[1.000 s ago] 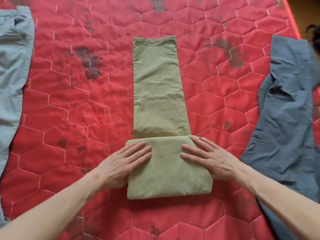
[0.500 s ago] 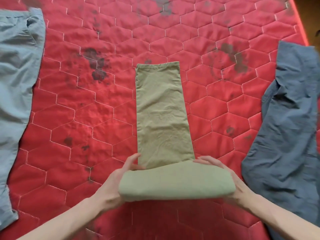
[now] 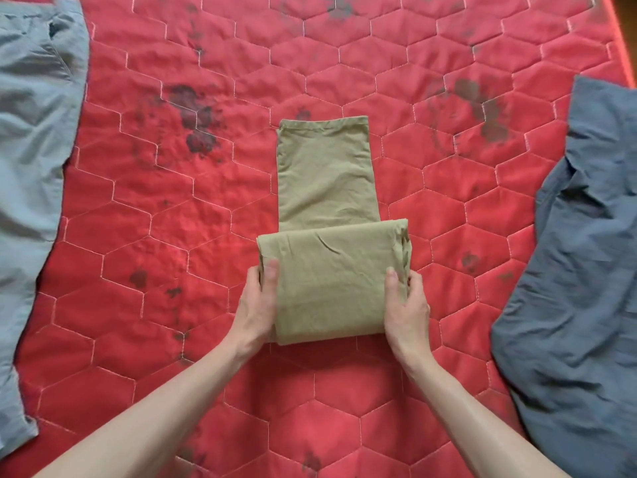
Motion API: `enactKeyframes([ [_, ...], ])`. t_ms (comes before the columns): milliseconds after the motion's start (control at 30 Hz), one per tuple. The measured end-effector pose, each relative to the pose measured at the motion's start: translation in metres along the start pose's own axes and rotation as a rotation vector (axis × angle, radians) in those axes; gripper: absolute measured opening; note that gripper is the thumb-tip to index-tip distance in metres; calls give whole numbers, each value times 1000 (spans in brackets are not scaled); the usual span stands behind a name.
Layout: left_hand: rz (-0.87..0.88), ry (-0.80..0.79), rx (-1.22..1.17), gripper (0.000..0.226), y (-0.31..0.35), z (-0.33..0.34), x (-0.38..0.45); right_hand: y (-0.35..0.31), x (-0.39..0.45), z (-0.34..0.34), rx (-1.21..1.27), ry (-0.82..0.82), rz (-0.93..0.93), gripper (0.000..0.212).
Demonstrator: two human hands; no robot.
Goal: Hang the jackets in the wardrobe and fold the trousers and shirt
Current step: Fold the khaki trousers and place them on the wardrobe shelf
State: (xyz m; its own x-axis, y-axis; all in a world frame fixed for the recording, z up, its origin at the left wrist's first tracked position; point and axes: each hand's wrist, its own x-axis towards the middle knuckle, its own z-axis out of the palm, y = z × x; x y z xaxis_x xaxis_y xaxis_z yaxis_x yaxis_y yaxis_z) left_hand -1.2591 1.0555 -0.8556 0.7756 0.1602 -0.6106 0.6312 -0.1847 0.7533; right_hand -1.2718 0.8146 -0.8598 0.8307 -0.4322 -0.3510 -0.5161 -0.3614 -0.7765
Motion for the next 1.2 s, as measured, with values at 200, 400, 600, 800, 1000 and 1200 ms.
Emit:
enactKeyframes([
  [200,190,203,184,17,-1,5,3,-5,11,8,-239,123,45,38],
  [400,243,342,570,59,3,17,1,-3,-3,18,-364,266,-83,44],
  [600,807,168,1037,65,4,40,2,-11,15,19,-711,35,-718,60],
  [800,793,79,1159,69,-9,52,24,-2,26,30,-674,-7,-474,71],
  [1000,826,-26,1133,81,-10,46,33,1,33,33,-662,-70,-436,75],
  [1200,1031,-220,1156,71,1,11,47,16,54,-3,-516,-361,-610,64],
])
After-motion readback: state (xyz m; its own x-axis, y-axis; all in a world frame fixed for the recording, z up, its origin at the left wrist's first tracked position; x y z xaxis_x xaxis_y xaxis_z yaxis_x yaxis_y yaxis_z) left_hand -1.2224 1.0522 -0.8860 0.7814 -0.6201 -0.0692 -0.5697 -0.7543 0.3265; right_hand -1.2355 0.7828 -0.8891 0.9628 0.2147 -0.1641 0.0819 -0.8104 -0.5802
